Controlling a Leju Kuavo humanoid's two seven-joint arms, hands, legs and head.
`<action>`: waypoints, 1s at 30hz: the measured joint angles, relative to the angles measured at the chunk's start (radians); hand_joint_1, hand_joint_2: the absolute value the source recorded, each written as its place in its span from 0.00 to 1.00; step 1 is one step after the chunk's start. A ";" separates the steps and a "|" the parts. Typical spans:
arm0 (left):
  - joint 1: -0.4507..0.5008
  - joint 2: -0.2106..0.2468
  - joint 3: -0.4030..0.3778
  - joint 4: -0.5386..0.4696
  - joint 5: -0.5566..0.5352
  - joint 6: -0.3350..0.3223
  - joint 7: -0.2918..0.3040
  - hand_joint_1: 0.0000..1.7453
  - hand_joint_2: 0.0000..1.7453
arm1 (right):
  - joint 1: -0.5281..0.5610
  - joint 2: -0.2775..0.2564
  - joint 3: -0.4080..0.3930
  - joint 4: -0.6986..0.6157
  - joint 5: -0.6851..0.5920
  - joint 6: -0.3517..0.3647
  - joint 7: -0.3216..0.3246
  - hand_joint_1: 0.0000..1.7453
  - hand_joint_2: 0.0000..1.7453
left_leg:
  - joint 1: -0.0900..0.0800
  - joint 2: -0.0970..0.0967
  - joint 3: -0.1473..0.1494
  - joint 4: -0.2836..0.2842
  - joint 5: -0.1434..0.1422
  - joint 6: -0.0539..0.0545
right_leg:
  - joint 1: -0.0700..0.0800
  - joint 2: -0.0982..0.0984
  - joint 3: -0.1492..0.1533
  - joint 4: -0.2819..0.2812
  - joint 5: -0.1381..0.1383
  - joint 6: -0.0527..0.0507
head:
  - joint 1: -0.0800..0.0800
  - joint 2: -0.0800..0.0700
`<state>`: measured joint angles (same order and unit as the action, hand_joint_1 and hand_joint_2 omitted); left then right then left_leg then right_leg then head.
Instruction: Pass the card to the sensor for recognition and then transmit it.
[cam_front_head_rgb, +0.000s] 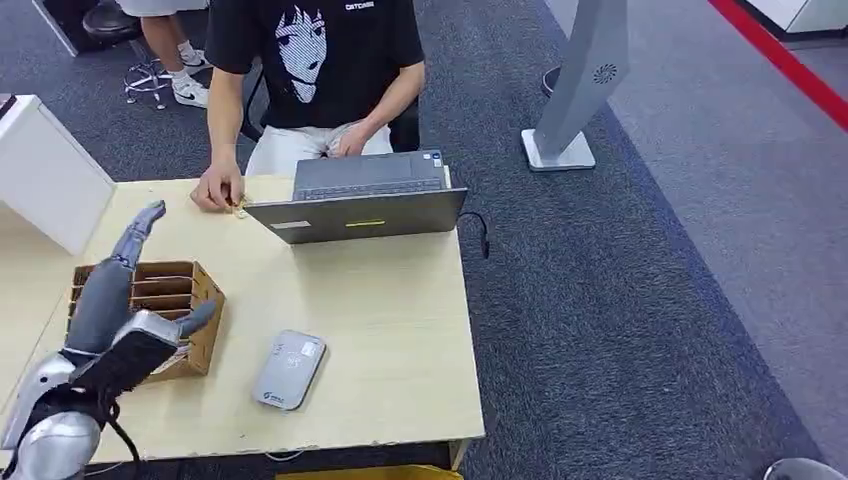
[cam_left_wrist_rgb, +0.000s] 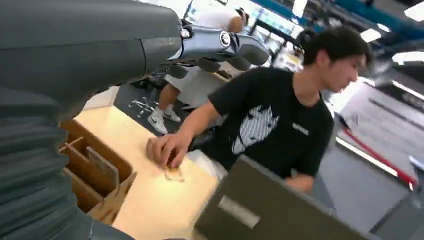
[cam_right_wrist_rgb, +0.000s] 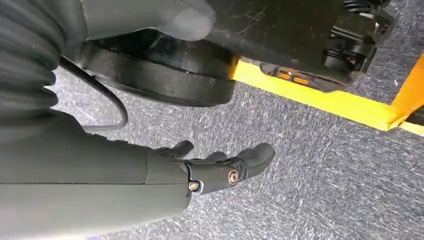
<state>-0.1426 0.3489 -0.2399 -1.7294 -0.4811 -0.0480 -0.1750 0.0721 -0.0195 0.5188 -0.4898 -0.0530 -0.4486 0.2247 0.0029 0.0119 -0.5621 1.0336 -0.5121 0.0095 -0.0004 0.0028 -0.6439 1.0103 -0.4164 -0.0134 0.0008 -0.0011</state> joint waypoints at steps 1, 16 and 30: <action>0.032 0.034 -0.001 -0.022 0.006 -0.017 -0.009 0.00 1.00 | 0.003 -0.001 -0.003 0.000 0.000 0.000 -0.006 0.00 1.00 | 0.000 0.001 0.000 0.000 -0.001 -0.001 | 0.000 0.001 -0.001 0.000 0.000 0.000 | 0.000 0.000; 0.530 0.419 0.042 -0.251 -0.047 0.025 0.112 0.00 1.00 | 0.038 -0.013 -0.052 -0.033 -0.014 -0.002 0.008 0.00 1.00 | 0.001 -0.001 0.000 -0.001 -0.003 -0.001 | 0.001 -0.001 0.001 0.001 -0.005 -0.002 | 0.000 0.000; 0.635 0.469 0.044 -0.286 -0.182 0.150 0.421 0.00 1.00 | 0.044 -0.015 -0.061 -0.056 0.003 -0.002 0.059 0.00 1.00 | 0.001 -0.001 0.001 -0.001 -0.004 -0.002 | 0.001 -0.001 0.001 0.001 -0.004 -0.002 | 0.000 0.000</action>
<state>0.4923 0.8182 -0.1957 -2.0149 -0.6633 0.1018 0.2459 0.1162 -0.0347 0.4574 -0.5455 -0.0500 -0.4501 0.2838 0.0039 0.0111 -0.5609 1.0331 -0.5161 0.0080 0.0006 0.0016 -0.6430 1.0113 -0.4208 -0.0152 0.0008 -0.0011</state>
